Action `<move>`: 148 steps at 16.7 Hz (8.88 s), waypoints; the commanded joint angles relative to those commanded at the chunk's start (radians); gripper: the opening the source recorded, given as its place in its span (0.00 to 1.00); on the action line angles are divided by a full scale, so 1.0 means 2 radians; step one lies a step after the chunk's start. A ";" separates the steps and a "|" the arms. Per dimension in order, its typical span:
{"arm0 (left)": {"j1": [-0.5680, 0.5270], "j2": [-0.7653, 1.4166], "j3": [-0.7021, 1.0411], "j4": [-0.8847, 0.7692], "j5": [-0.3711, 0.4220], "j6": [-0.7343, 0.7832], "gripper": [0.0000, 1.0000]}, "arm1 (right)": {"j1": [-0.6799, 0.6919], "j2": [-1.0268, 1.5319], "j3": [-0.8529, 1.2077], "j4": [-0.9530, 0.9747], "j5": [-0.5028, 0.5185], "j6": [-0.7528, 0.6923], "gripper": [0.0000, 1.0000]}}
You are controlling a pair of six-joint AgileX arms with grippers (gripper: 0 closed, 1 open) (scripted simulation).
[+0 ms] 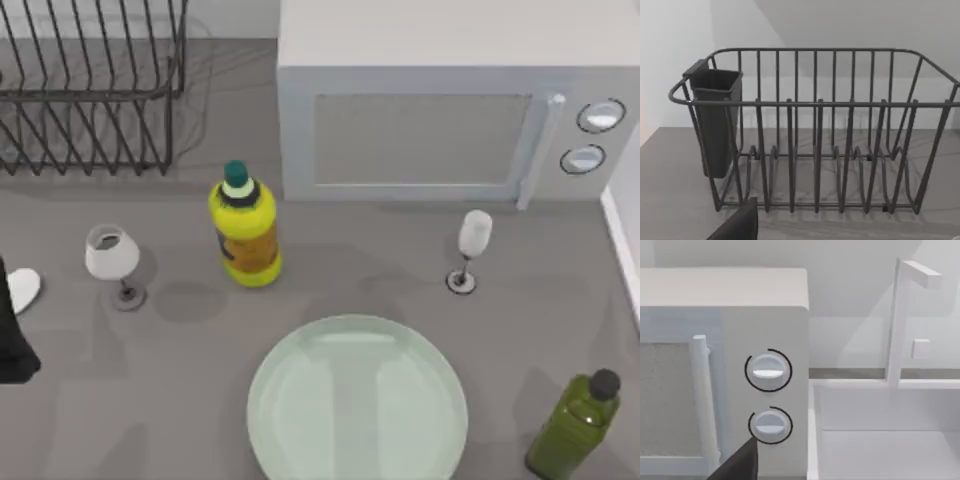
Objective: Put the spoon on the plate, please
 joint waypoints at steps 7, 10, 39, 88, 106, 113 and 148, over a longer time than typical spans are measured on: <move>0.024 0.076 0.069 -0.054 0.000 0.058 1.00 | 0.000 0.000 0.000 0.000 0.000 0.000 1.00; 0.047 0.180 0.157 -0.124 -0.002 0.128 1.00 | 0.000 0.000 0.000 0.000 0.000 0.000 1.00; 0.158 0.863 0.580 -0.503 -0.003 0.533 1.00 | 0.000 0.000 0.000 0.000 0.000 0.000 1.00; 0.159 0.839 0.620 -0.561 0.008 0.524 0.00 | 0.000 0.000 0.000 0.000 0.000 0.000 1.00; -0.091 0.824 0.717 -0.561 -0.038 -0.078 0.00 | 0.000 0.000 0.000 0.000 0.000 0.000 1.00; -0.271 0.862 0.741 -0.574 -0.028 -0.594 0.00 | 0.000 0.000 0.000 0.000 0.000 0.000 1.00; -0.481 0.985 0.776 -0.445 -0.046 -1.225 0.00 | 0.000 0.000 0.000 0.000 0.000 0.000 1.00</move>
